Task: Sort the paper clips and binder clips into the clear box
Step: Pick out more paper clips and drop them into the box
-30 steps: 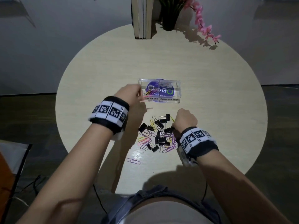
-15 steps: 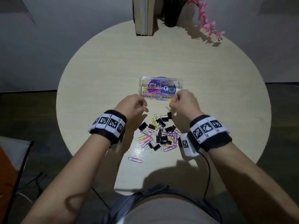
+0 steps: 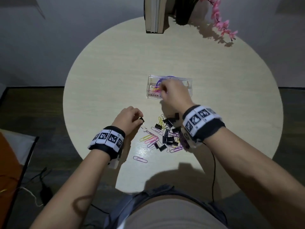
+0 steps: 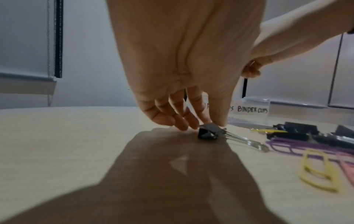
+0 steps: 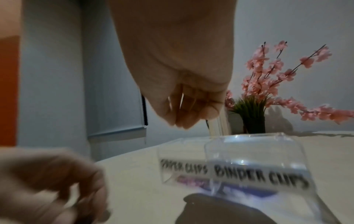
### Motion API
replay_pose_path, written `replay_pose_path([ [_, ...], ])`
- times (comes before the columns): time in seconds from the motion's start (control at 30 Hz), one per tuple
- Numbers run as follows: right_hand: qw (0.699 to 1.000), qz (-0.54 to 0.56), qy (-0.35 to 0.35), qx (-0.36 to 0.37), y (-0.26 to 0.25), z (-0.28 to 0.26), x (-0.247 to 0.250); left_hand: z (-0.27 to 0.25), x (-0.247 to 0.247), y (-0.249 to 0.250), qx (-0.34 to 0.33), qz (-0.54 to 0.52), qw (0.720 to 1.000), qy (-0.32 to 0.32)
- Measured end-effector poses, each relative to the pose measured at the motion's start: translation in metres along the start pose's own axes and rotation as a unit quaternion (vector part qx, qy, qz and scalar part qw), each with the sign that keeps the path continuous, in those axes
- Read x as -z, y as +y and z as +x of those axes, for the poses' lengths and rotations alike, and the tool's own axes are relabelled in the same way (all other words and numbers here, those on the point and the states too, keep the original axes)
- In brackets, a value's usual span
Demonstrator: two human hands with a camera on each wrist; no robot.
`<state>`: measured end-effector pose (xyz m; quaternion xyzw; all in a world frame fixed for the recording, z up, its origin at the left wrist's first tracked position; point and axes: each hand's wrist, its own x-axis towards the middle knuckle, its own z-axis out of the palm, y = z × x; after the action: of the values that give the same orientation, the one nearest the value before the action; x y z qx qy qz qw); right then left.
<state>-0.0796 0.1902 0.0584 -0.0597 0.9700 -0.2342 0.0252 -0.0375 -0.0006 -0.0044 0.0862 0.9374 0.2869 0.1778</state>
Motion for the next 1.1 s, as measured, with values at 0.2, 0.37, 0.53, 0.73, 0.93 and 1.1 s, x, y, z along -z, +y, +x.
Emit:
replay_pose_path([
  [0.2, 0.987, -0.062, -0.134, -0.069, 0.01, -0.048, -0.045, -0.022, -0.014, 0.022, -0.103, 0.059, 0.993, 0.001],
  [0.37, 0.977, -0.064, -0.136, -0.148, 0.02, -0.047, -0.052, -0.027, -0.021, 0.022, -0.113, 0.102, 0.988, -0.039],
  [0.53, 0.983, -0.039, -0.105, -0.146, 0.025, -0.05, -0.042, -0.031, -0.023, 0.016, -0.11, 0.129, 0.983, -0.065],
  [0.73, 0.981, 0.01, -0.178, -0.074, 0.006, -0.076, -0.05, -0.032, -0.029, 0.016, -0.114, 0.166, 0.979, -0.044],
  [0.93, 0.979, -0.081, -0.175, -0.062, -0.006, -0.078, -0.062, -0.041, -0.034, 0.013, -0.104, 0.159, 0.981, -0.021],
  [1.1, 0.97, -0.085, -0.209, -0.095, -0.018, -0.078, -0.064, -0.04, -0.024, 0.007, -0.028, 0.074, 0.994, -0.07],
])
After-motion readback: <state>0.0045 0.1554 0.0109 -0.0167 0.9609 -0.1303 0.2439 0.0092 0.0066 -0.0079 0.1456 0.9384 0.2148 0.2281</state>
